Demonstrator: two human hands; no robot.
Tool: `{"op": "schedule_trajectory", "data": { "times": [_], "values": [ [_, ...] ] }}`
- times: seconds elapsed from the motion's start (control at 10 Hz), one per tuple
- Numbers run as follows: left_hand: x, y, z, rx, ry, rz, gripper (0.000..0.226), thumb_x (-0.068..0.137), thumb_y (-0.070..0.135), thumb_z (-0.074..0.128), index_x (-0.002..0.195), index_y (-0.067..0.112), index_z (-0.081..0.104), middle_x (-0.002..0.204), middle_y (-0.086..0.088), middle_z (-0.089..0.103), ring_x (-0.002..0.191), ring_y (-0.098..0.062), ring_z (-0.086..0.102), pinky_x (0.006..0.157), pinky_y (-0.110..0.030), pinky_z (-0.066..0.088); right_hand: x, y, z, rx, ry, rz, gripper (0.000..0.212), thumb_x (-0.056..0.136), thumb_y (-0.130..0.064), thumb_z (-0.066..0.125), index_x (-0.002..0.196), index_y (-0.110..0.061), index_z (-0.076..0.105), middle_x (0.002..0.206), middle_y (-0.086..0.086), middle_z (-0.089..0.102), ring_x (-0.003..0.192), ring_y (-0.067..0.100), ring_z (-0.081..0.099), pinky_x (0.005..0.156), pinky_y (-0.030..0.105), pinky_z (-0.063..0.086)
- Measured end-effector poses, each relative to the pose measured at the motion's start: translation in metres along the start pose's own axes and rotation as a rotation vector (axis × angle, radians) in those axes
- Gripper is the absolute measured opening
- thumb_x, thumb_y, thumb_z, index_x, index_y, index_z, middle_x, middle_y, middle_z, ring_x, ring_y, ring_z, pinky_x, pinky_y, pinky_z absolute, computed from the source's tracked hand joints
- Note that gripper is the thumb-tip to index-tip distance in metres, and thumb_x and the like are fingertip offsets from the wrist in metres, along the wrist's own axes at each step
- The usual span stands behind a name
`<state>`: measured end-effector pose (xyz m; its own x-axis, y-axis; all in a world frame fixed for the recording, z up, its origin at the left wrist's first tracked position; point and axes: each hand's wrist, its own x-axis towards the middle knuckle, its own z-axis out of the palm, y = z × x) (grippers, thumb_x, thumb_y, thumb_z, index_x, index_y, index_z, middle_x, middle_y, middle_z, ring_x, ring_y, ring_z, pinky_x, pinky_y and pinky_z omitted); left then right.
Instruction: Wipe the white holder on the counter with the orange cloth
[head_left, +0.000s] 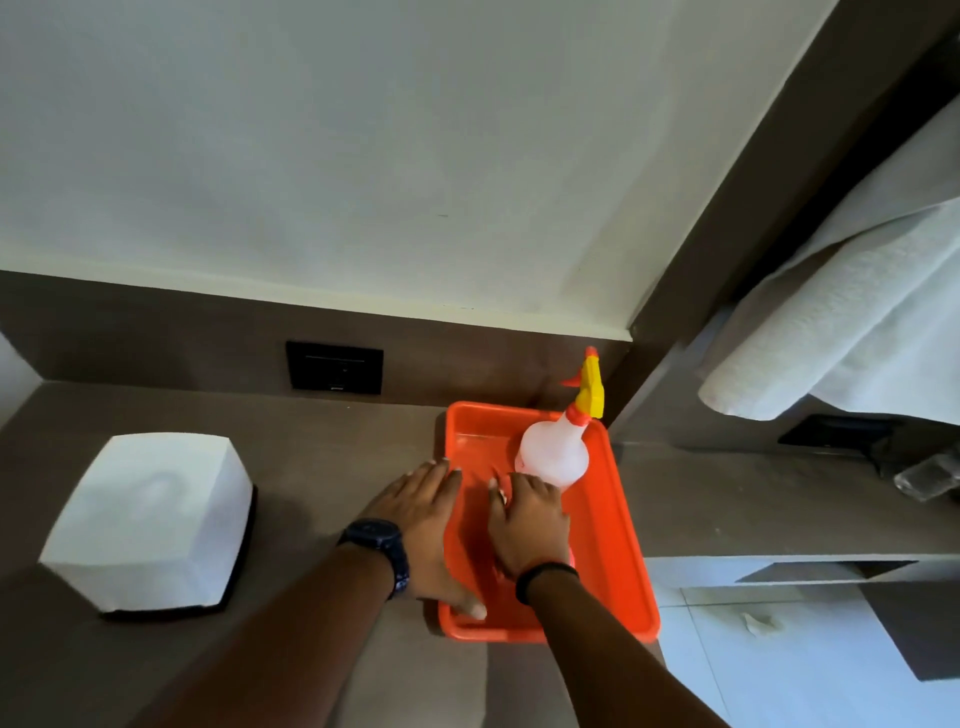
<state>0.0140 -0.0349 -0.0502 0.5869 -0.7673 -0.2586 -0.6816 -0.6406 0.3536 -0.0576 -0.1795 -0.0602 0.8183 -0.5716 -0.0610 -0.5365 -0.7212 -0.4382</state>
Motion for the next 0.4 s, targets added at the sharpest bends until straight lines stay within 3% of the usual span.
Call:
{"op": "schedule_trajectory", "data": {
  "times": [0.2,0.3,0.4],
  "values": [
    [0.003,0.006,0.023,0.06,-0.072,-0.019,0.155,0.034,0.093,0.059,0.145,0.017,-0.018,0.158,-0.005,-0.021,0.145,-0.023,-0.012,0.119,-0.042,0.0,-0.012,0.021,0.03,-0.27,-0.239,-0.119,0.055,0.092,-0.055,0.033,0.138,-0.026,0.04,0.154,0.005,0.038,0.144,0.029,0.027,0.113,0.058,0.023],
    [-0.001,0.009,0.014,0.025,-0.058,-0.043,0.154,0.035,0.091,0.061,0.144,0.02,-0.02,0.158,-0.005,-0.019,0.145,-0.023,-0.011,0.119,-0.041,0.0,-0.011,0.022,0.022,-0.261,-0.265,-0.163,0.064,0.09,-0.06,0.029,0.147,-0.03,0.029,0.162,0.005,0.026,0.151,0.028,0.013,0.118,0.061,0.004],
    [-0.011,0.01,-0.002,0.007,-0.043,-0.063,0.153,0.034,0.091,0.061,0.143,0.024,-0.023,0.157,-0.003,-0.022,0.144,-0.022,-0.013,0.117,-0.04,-0.004,-0.009,0.019,0.006,-0.184,-0.19,-0.209,0.067,0.088,-0.061,0.032,0.147,-0.032,0.027,0.164,0.004,0.021,0.153,0.025,0.008,0.119,0.057,-0.002]
  ]
}}
